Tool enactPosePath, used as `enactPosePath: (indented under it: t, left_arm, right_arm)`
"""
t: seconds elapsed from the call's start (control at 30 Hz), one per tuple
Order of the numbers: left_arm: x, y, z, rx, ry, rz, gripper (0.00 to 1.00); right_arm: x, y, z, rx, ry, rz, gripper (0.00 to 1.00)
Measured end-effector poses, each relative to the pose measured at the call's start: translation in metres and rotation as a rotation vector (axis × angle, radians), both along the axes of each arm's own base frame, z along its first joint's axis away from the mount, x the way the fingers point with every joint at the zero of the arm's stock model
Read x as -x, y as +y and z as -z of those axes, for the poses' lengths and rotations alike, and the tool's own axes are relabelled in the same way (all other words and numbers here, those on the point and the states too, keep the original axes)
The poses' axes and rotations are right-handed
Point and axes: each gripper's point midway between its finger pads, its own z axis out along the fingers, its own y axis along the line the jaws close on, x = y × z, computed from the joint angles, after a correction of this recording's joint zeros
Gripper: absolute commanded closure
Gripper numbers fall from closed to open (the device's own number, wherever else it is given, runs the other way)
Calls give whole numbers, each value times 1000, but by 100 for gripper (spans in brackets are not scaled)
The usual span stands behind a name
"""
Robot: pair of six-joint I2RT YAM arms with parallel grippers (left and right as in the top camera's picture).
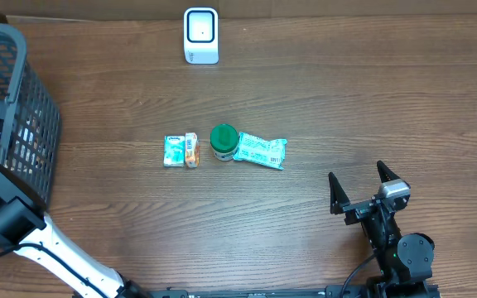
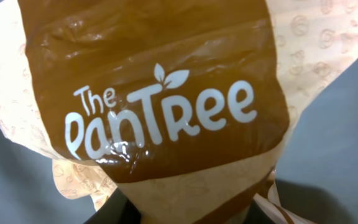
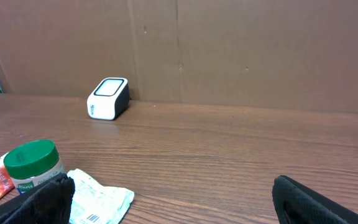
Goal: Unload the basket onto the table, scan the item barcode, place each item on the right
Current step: 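Grasp the brown PanTree bag in the basket with the left gripper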
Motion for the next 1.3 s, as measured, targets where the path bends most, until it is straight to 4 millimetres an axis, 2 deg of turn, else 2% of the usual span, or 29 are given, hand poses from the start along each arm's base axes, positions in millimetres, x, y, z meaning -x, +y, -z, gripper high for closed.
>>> enactPosePath:
  t: [0.13,0.2,0.33,0.43,0.47,0.57,0.67,0.73,0.77,0.83,0.87,0.93,0.97,1.07,1.1,1.13,1.17,1.23,1.3]
  left_arm:
    - [5,-3,-9,31,48,14,96]
    - [-2,3,-30,16,38,34,96]
    - [-19,19,-111,-96,-69,72,96]
    - [-31,18,-170,-163,-194,106,96]
    - [-35,16,-195,-192,-253,128,96]
    - [-42,2,-250,-249,-397,189,96]
    - [-40,-17,-305,-312,-520,243,96]
    - [-28,-36,-346,-363,-595,275,93]
    - [-19,-49,-367,-388,-628,289,91]
    - [3,-70,-395,-428,-651,314,58]
    - [16,-79,-401,-438,-640,317,50]
    - [30,-86,-398,-427,-594,314,43]
    - [34,-87,-389,-407,-560,310,39]
    - [24,-77,-356,-333,-483,314,37]
    - [19,-73,-339,-295,-448,315,37]
    - [9,-65,-301,-211,-372,315,36]
    - [5,-61,-284,-175,-342,314,36]
    - [2,-58,-256,-114,-285,310,35]
    - [1,-55,-237,-80,-244,306,34]
  right_arm:
    - [0,0,0,0,-1,-1,0]
    - [0,0,0,0,0,-1,0]
    - [0,0,0,0,0,-1,0]
    - [0,0,0,0,0,0,0]
    - [0,0,0,0,0,0,0]
    - [0,0,0,0,0,0,0]
    - [0,0,0,0,0,0,0]
    - [0,0,0,0,-1,0,0]
    - [0,0,0,0,0,0,0]
    - [0,0,0,0,0,0,0]
    - [0,0,0,0,-1,0,0]
    - [0,0,0,0,0,-1,0]
    - [0,0,0,0,-1,0,0]
    - [0,0,0,0,0,0,0]
    - [0,0,0,0,0,0,0]
    - [0,0,0,1,-1,0,0]
    - [0,0,0,0,0,-1,0]
    - [0,0,0,0,-1,0,0]
    - [0,0,0,0,0,0,0]
